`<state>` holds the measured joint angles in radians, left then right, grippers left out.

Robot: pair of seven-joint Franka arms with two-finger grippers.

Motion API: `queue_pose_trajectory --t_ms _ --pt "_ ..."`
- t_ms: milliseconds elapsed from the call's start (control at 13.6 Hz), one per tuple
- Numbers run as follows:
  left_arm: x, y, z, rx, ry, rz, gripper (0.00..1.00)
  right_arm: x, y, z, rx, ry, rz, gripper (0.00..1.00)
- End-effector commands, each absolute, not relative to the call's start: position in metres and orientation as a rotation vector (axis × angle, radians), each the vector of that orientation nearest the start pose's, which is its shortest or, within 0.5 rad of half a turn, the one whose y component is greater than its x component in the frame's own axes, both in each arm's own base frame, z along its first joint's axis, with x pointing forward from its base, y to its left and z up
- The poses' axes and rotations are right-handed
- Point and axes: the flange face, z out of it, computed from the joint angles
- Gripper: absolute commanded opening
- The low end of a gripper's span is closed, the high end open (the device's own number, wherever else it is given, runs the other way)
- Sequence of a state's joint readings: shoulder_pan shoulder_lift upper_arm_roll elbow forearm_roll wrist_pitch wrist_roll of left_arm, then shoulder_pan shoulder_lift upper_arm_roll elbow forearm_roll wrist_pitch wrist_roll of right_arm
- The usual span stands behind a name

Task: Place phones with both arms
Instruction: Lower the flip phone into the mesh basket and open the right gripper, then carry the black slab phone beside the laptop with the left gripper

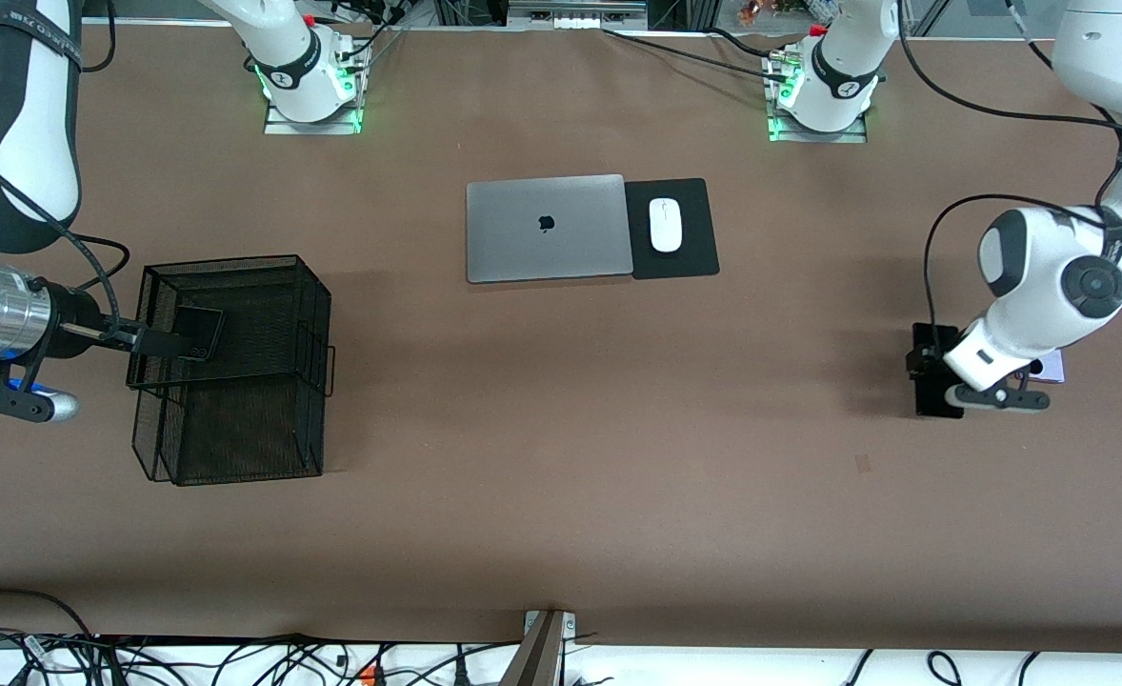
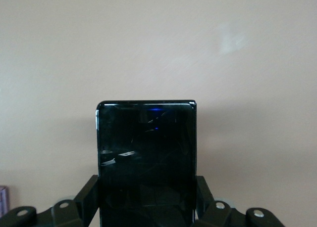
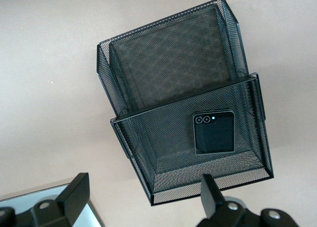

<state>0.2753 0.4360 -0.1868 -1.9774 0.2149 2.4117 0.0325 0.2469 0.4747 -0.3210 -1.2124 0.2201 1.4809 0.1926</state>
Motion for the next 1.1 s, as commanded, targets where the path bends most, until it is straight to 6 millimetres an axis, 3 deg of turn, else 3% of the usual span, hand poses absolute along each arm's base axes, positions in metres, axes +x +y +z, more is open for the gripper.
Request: queue_pose_trajectory --t_ms 0,294,662,882,1029 --pt "0.646 -0.003 0.269 -3.075 0.071 0.006 0.11 0.673 0.024 0.510 -3.026 0.397 0.299 0.99" --pt "0.659 -0.122 0.270 -3.060 -0.074 0.053 0.10 0.672 0.025 0.511 -3.028 0.394 0.297 0.99" --pt "0.654 -0.292 0.241 -3.072 -0.196 0.039 0.10 0.672 0.025 0.512 -3.030 0.394 0.294 0.99" --pt "0.634 -0.349 0.230 -3.074 -0.228 0.038 0.09 0.672 0.025 0.512 -3.029 0.395 0.297 0.99" --pt "0.629 -0.391 0.236 -3.105 -0.219 -0.004 0.08 0.671 0.025 0.511 -3.029 0.395 0.300 0.99"
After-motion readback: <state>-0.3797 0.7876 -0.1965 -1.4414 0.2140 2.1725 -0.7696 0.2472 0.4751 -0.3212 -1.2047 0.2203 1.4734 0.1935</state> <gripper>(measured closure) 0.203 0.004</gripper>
